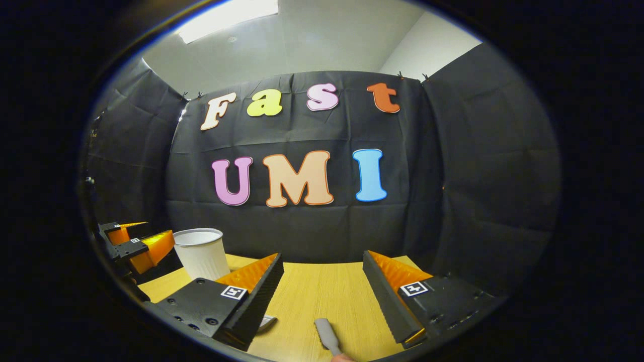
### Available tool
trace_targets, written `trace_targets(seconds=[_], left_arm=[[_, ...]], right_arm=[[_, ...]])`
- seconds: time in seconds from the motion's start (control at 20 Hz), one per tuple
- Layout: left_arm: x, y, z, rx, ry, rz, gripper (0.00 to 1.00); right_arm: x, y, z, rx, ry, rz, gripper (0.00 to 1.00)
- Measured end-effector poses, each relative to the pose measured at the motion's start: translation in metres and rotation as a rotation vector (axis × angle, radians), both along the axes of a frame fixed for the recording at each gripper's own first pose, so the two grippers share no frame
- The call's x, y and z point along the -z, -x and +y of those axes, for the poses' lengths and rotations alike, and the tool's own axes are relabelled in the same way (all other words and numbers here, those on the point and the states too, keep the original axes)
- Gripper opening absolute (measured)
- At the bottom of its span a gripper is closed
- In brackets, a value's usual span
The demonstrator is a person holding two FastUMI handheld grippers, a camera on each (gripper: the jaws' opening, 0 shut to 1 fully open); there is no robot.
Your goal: Pick up the small broom and dustpan from the desktop, sweep the trash into the dustpan with the broom, and then empty the trash into the garbage bin.
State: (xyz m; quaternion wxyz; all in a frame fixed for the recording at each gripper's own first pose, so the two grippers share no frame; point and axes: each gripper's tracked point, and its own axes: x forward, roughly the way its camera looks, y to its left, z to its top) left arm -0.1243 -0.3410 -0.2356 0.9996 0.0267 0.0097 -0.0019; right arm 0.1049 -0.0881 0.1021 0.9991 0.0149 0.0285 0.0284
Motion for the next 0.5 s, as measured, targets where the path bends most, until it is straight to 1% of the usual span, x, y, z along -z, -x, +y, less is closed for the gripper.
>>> trace_targets(seconds=[0.2,0.5], left_arm=[[0.0025,-0.0051,0.0074,0.013,0.003,0.01,0.92],[0.0,-0.008,0.0052,0.052,-0.006,0.006,0.93]], right_arm=[[-0.0016,-0.0025,0.0057,0.021,0.014,-0.006,0.94],[0.0001,-0.0016,0.0064,0.035,0.017,0.004,0.94]])
